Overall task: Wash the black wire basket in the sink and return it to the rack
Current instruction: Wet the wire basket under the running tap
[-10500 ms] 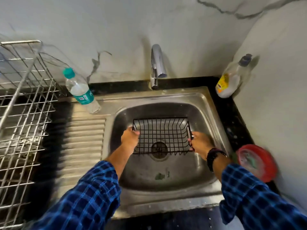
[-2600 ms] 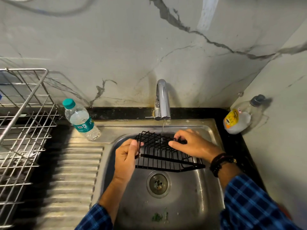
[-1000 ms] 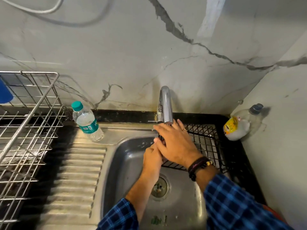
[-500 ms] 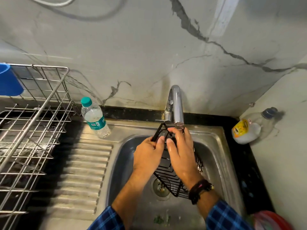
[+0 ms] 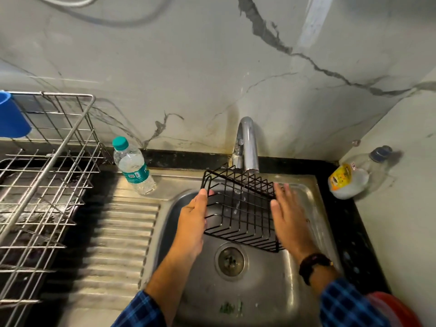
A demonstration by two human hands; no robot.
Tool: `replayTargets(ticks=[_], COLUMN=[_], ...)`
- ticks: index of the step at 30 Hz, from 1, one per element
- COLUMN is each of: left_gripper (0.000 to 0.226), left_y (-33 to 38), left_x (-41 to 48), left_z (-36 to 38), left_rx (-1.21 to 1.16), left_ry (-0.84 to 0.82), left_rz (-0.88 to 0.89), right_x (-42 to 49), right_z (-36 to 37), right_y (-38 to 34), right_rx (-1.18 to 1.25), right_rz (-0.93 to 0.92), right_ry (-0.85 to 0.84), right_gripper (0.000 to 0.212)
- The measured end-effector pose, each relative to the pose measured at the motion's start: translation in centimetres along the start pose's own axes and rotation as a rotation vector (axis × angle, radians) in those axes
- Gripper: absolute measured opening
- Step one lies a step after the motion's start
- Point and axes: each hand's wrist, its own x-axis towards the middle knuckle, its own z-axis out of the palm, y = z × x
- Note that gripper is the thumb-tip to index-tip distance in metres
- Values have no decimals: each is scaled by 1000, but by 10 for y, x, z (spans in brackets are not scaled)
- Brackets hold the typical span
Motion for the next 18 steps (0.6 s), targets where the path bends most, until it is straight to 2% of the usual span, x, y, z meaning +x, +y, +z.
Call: replayTargets(ticks=[3,5,7,8,9,11,13,14,16,18], left_gripper=[37,37,40,42,47,57,58,54,48,46], left_y=[-8,-14,-24,-29,-29,-22,-13,-10,-1,-2], left_x=[-2,-5,-3,0,3,4,3,5,3,3], left_z=[-6,-15,-29,-35,-38,-35,-26,-21,-11,-2], left_rx=[21,26,120,185,262,207,49,-7,-108,-105], left_ry=[-29,-58,-65,-86,-91,-103,-45,-11,11,-83], left_rz=[25,52,116,124,112,-33,-128,-143,-191,-186], right_x=[7,2,0,-2,-6,-17,-27,-30,-29,-23], right_z=[-1,0,0,-2,-4,-8,-11,-10,-8,-10], right_y=[4,3,3,3,0,-9,-20,-24,-25,-29], right_rx=[188,433,675,737,736,667,655,661,641,531], right_rz=[178,377,575,601,572,361,181,137,116,156], right_ry=[18,40,55,108,194,344,372,373,423,490], right_gripper=[65,78,88,85,79,53,20,14,20,35])
